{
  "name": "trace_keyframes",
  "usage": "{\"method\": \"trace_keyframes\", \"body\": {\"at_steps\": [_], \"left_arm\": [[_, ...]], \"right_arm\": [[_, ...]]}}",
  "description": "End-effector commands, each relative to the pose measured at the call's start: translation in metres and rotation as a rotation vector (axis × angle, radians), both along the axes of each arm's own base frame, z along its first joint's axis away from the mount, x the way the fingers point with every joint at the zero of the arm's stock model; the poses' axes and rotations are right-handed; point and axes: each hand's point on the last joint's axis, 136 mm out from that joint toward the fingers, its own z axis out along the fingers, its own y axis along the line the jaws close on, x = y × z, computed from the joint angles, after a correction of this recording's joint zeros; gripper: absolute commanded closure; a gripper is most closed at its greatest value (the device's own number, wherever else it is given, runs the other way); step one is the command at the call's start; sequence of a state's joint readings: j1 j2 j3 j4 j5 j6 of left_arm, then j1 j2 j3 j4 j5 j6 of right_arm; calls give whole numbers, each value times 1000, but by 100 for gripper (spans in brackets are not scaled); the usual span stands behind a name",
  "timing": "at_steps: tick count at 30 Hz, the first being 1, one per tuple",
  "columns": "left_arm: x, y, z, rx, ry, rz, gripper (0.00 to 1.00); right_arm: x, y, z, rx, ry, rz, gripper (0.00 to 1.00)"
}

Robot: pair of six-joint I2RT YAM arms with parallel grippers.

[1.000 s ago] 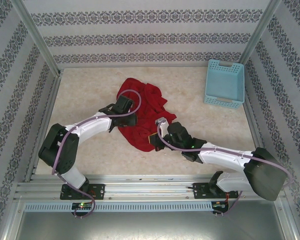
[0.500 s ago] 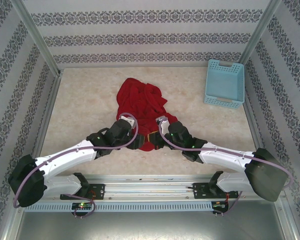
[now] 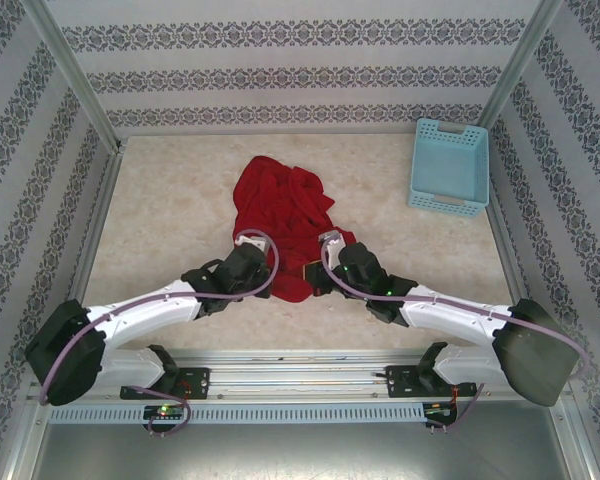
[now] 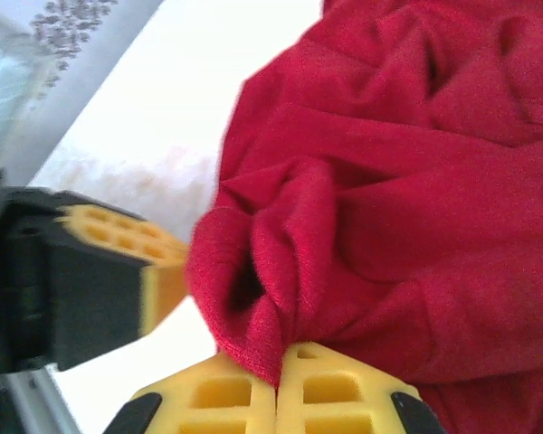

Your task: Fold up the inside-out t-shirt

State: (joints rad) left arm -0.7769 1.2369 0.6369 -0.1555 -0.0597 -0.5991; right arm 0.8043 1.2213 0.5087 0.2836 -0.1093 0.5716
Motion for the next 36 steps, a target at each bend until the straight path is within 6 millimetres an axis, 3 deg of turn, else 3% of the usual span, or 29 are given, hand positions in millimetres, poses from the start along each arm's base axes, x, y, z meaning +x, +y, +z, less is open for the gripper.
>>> {"method": "trace_keyframes", "body": {"at_steps": [1,5,8,10,12,16,21,27,30,32,36], "left_arm": [[-1,13,-2,-5,-31,35,100],[-9,15,-3,-47,-38,24,100],[-13,6,2,-113,-44,-8,100],[-15,1,4,-147,-45,-28,100],[-17,-2,7,-169,-48,-39,100],[-19,-6,14,-205,-65,-62,100],[-26,-5,18,-245,-78,-67,100],[-32,0,23,-246,-85,-77,100],[-34,3,26,-237,-98,-89,100],[-36,5,27,-226,-105,-96,100],[-36,14,25,-183,-107,-77,100]], "right_arm": [[5,-23,-21,19,74,-91,99],[6,-41,-37,-43,114,-164,83],[6,-57,-38,-116,112,-216,55],[5,-63,-30,-165,85,-223,45],[1,-60,-16,-204,38,-193,37],[-7,-36,10,-245,-19,-95,23],[8,-19,0,-315,32,-104,24],[22,20,-20,-334,155,-39,26],[28,21,-36,-390,221,-65,30],[31,21,-40,-409,232,-62,42],[34,12,-27,-426,181,-85,83]]}}
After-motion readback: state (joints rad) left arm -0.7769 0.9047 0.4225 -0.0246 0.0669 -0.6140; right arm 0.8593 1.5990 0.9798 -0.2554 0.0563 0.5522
